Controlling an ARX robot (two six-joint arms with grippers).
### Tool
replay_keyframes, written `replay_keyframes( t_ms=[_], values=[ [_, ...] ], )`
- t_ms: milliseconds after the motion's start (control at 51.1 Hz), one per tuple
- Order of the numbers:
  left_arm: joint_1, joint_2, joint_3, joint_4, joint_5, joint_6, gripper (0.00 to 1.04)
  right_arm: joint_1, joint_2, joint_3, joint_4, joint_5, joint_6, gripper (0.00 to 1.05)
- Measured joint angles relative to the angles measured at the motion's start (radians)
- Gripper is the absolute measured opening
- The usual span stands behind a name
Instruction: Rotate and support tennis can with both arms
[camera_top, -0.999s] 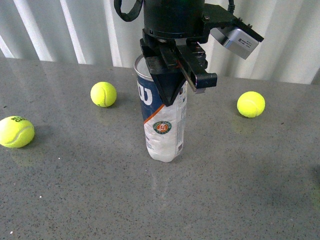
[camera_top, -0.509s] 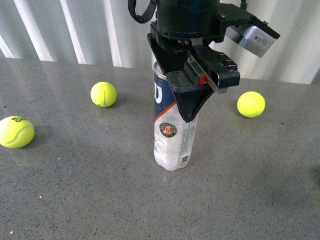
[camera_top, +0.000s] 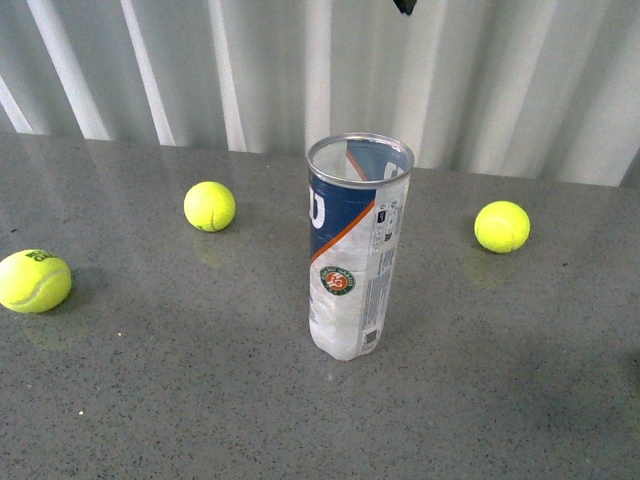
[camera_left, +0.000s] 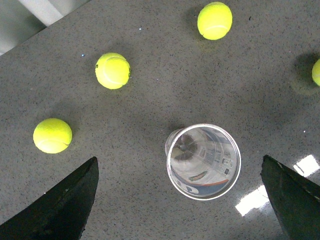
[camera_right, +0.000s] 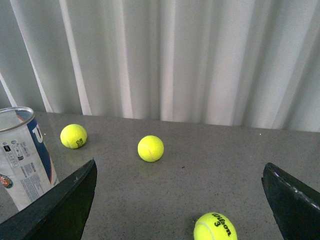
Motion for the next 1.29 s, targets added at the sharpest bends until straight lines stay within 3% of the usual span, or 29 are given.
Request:
replay_keyframes(
  t_ms=[59, 98, 157, 215, 255, 411, 470, 607, 999, 1254, 1293],
  values=[
    [0.002, -0.006, -0.002, 0.000, 0.000, -0.026, 0.98, 0.000, 0.000, 0.000, 0.000, -0.001, 0.000, 0.97],
    [-0.003, -0.028, -0.048, 0.070, -0.061, -0.048, 0.96, 0.000, 0.000, 0.000, 0.000, -0.003, 0.000, 0.97],
    [-0.005, -0.121, -0.283, 0.394, -0.307, -0.121, 0.85, 0.000, 0.000, 0.000, 0.000, -0.003, 0.000, 0.97],
    [0.002, -0.214, -0.507, 0.659, -0.446, -0.154, 0.76, 0.000, 0.000, 0.000, 0.000, -0.003, 0.000, 0.97],
    [0.011, -0.270, -0.635, 0.817, -0.485, -0.171, 0.71, 0.000, 0.000, 0.000, 0.000, 0.001, 0.000, 0.97],
    [0.100, -0.507, -1.123, 1.525, -0.457, -0.208, 0.44, 0.000, 0.000, 0.000, 0.000, 0.001, 0.000, 0.97],
    [0.153, -0.606, -1.289, 1.643, -0.431, -0.215, 0.30, 0.000, 0.000, 0.000, 0.000, -0.003, 0.000, 0.97],
    [0.219, -0.711, -1.529, 1.709, -0.353, -0.231, 0.04, 0.000, 0.000, 0.000, 0.000, -0.002, 0.000, 0.97],
    [0.336, -0.949, -1.807, 1.749, -0.241, -0.230, 0.04, 0.000, 0.000, 0.000, 0.000, -0.002, 0.000, 0.97],
    [0.396, -1.136, -1.930, 1.684, -0.185, -0.230, 0.04, 0.000, 0.000, 0.000, 0.000, -0.002, 0.000, 0.97],
    [0.431, -1.169, -1.944, 1.666, -0.131, -0.230, 0.04, 0.000, 0.000, 0.000, 0.000, -0.002, 0.000, 0.97]
  ],
)
